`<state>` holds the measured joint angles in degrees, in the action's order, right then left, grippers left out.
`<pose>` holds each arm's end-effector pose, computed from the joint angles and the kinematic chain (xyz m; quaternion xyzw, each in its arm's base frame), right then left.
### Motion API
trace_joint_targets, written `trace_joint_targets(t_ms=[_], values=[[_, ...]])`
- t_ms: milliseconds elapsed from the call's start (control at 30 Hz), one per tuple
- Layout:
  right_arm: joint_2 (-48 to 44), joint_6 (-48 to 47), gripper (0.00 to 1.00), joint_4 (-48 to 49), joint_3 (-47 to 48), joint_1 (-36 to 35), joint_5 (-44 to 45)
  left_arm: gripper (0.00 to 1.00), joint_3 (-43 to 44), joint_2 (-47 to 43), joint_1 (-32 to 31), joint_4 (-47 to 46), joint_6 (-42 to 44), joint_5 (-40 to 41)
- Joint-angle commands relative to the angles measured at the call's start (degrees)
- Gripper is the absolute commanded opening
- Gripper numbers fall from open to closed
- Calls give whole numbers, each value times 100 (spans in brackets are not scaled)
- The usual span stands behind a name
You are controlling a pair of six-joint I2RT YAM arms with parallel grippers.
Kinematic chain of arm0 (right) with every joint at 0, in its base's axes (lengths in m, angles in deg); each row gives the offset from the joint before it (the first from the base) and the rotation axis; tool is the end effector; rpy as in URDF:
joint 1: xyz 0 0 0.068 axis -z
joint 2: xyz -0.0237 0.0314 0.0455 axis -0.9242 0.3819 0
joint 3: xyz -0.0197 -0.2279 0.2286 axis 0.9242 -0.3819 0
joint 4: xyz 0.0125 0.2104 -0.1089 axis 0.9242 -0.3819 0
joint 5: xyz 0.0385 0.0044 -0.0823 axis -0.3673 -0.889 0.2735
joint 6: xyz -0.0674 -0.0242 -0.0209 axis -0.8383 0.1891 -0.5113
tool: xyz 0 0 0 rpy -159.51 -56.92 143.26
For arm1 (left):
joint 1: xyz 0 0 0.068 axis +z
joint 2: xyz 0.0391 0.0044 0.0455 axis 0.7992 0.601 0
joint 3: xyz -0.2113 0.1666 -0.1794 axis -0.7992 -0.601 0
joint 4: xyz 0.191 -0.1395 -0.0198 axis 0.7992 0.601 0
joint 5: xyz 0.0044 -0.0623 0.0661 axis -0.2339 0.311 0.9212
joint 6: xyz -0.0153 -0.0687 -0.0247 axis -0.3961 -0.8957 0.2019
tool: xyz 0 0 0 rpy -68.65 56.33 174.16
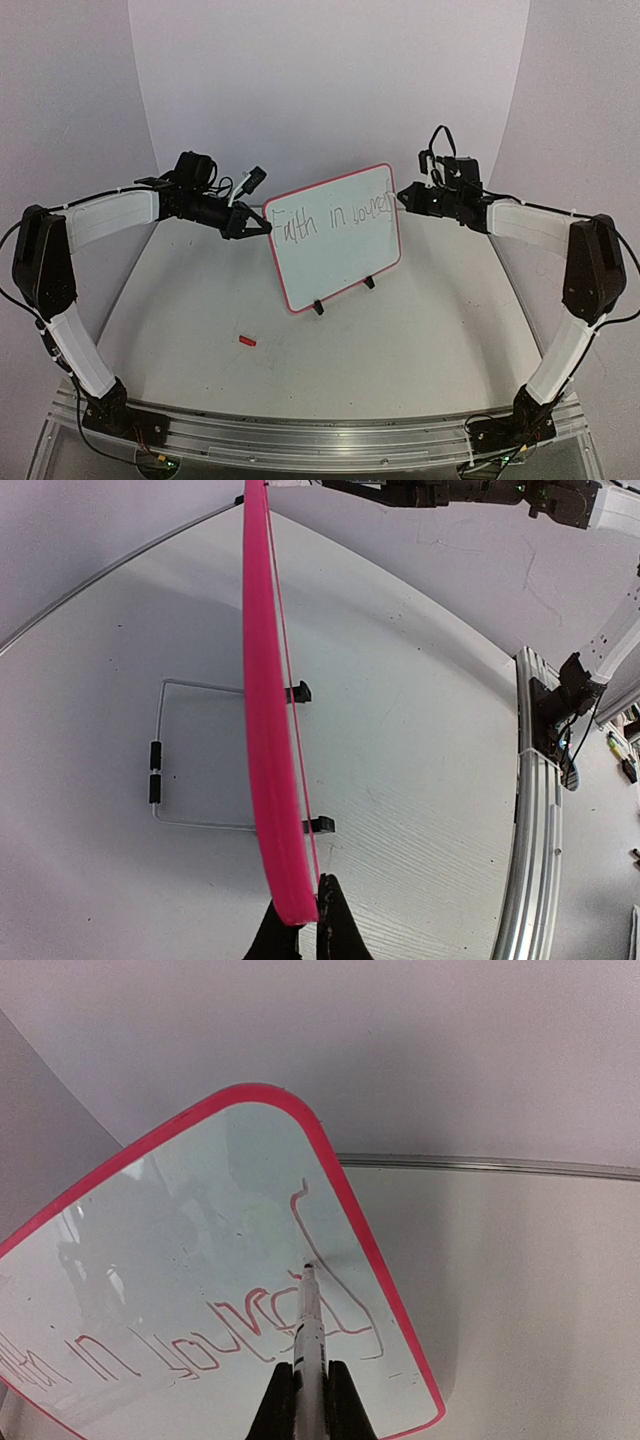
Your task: Write a sentence on the whiteboard
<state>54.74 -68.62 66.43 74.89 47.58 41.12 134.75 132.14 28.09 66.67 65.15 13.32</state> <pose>0.3996 0.1644 0.3457 -0.1146 0.8032 0.2883 0.5086 0.3232 -0.1996 0.3396 0.4273 0.7405 -0.3880 0.3442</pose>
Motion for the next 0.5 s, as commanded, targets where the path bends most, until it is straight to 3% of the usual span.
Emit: trace_joint_targets(t_ms=[0, 467], values=[[97, -34, 0, 91, 280, -33, -99, 0, -12, 35, -175, 554, 186, 69], [193, 87, 0, 83, 324, -28, 282, 0, -12, 9, -179, 555, 194, 69]])
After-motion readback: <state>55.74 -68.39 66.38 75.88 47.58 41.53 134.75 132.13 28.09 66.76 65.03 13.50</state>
